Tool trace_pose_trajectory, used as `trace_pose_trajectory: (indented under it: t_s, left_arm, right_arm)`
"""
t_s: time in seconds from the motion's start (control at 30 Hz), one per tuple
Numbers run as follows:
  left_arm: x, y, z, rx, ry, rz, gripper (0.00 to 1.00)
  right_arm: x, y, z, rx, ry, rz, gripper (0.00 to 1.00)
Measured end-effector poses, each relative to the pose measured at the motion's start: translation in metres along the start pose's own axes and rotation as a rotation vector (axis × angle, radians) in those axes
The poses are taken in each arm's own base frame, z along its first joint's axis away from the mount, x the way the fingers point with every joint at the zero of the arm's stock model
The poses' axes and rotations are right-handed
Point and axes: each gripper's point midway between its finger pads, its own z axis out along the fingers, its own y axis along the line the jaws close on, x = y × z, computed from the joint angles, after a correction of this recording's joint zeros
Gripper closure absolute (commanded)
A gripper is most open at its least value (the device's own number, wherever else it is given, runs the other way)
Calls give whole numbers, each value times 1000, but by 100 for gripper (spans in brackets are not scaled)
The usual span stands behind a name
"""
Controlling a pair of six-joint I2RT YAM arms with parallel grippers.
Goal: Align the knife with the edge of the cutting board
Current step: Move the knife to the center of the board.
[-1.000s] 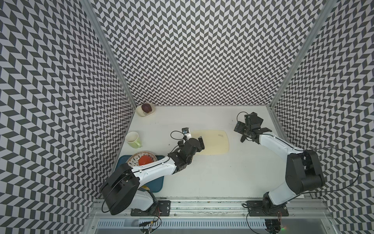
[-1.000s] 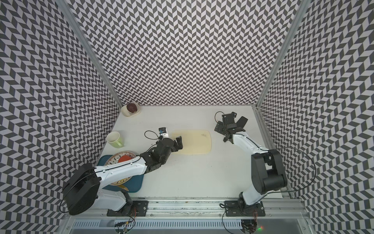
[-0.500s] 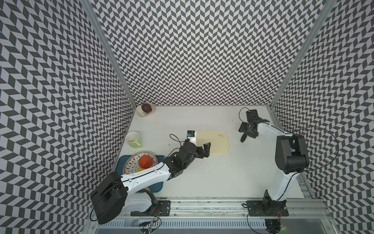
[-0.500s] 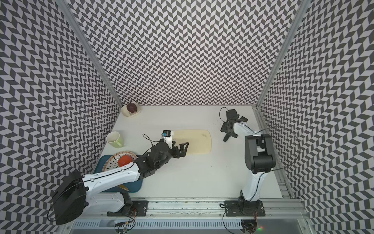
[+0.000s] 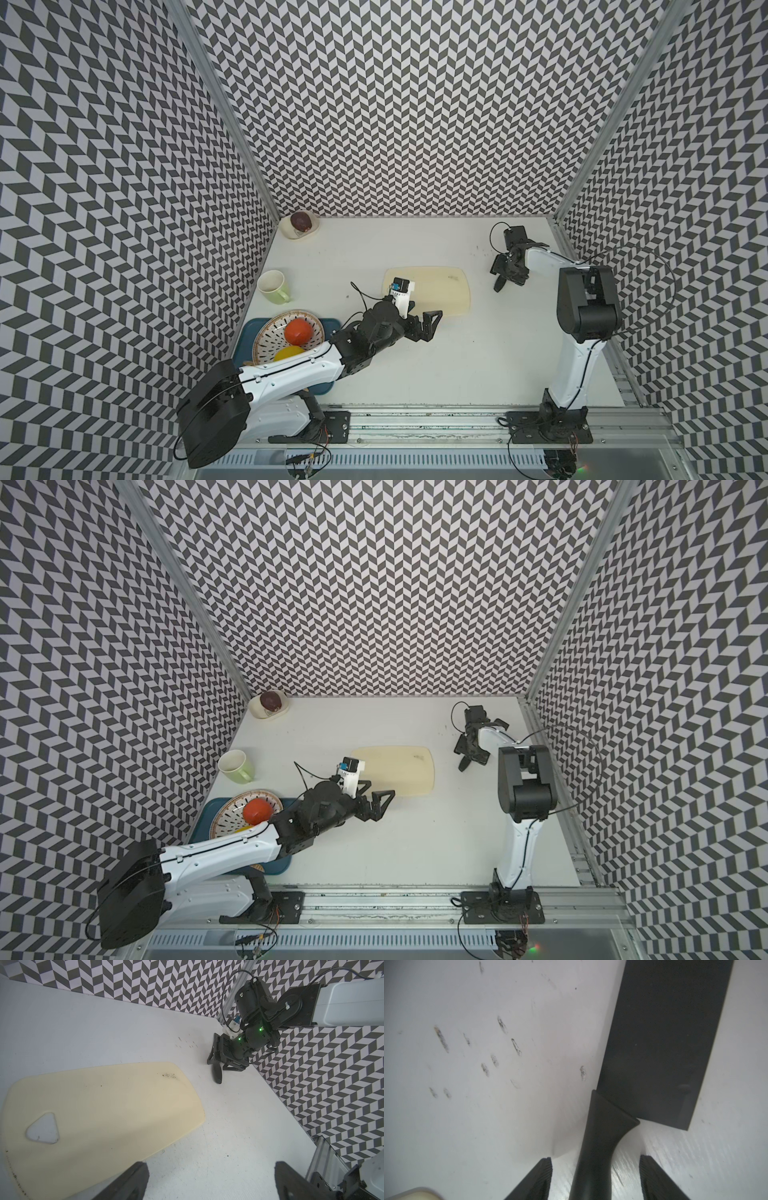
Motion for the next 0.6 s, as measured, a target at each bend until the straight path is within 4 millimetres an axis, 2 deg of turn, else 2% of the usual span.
trace_pose_trajectory:
  t_s: [0.07, 0.13, 0.3, 0.37, 0.43, 0.6]
  left_arm:
    - [0, 0, 0, -1, 1, 0, 0]
    - [1, 1, 1, -4, 4, -2, 0]
    - [2, 7, 2, -29, 3, -21, 0]
    - [-1, 10, 2, -40, -6, -34, 0]
    - [-3, 12, -2, -53, -22, -54, 0]
    - [-8, 26, -18, -113, -66, -120, 0]
  right_arm:
    - [0, 1, 0, 0, 0, -3, 38]
    - [2, 1, 0, 0, -4, -8, 48]
    - [13, 1, -3, -8, -17, -23, 56]
    - [19, 4, -5, -8, -19, -37, 66]
    - [26, 8, -7, -4, -23, -53, 68]
    - [45, 21, -13, -25, -12, -101, 81]
